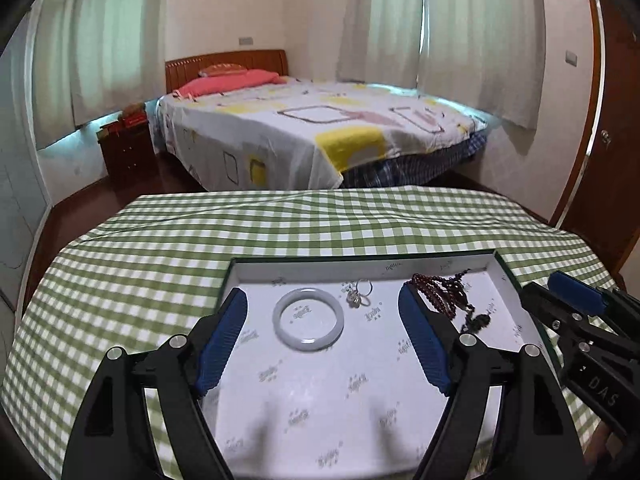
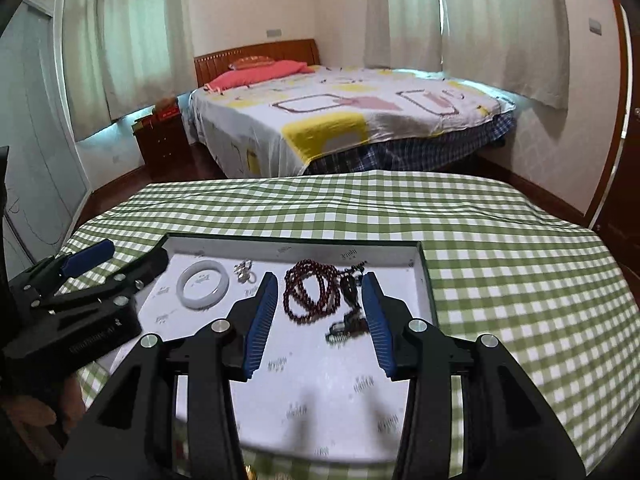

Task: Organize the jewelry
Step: 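Open the left tool to drop the ring in the tray while the right tool releases the bracelet, then close the right tool on the pearl cluster while the left tool grasps the gold chain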

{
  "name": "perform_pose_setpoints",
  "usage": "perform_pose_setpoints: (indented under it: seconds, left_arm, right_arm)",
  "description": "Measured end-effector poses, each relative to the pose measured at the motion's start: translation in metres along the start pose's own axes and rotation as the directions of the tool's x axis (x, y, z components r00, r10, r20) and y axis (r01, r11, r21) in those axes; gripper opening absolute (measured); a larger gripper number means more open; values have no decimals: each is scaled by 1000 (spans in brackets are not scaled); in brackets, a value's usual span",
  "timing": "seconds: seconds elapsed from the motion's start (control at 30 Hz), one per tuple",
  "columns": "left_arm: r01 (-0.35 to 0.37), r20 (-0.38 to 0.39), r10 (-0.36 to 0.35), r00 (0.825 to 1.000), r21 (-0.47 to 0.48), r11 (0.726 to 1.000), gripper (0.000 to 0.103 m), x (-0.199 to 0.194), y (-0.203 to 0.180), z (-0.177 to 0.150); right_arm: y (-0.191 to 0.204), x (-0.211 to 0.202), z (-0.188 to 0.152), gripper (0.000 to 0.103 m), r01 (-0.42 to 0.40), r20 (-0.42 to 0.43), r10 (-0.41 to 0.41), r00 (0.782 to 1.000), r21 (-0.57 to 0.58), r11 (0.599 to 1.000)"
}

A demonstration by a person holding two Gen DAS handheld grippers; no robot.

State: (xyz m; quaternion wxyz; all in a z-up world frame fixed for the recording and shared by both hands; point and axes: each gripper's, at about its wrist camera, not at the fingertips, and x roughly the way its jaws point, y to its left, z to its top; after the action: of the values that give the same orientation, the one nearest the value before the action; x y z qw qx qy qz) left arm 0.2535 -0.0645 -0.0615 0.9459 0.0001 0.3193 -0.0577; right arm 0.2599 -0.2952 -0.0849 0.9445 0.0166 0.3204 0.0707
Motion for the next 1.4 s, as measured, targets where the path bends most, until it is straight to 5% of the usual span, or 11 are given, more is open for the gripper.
perform_pose_setpoints:
  seconds: [0.27, 0.67, 1.2, 1.4]
  left_arm:
    - [-12, 23, 13, 1000, -40, 999, 75, -43, 14, -29]
    - [-97, -3, 97, 995, -36, 995, 75, -71, 32, -83]
    - [-133, -97, 129, 987, -33, 991, 75, -61, 46, -122]
    - [-137, -109, 133, 985, -36, 990, 75, -58, 49, -125]
  right_arm:
    - [4, -36, -45, 43, -7, -12, 7, 1000, 16, 1000]
    - [12, -27, -106, 41, -15, -124, 15, 992, 3, 1000]
    - [12, -4, -123, 39, 1, -215, -4, 977, -13, 1000]
    - [11, -4, -124, 24, -2, -206, 0, 979, -12, 1000]
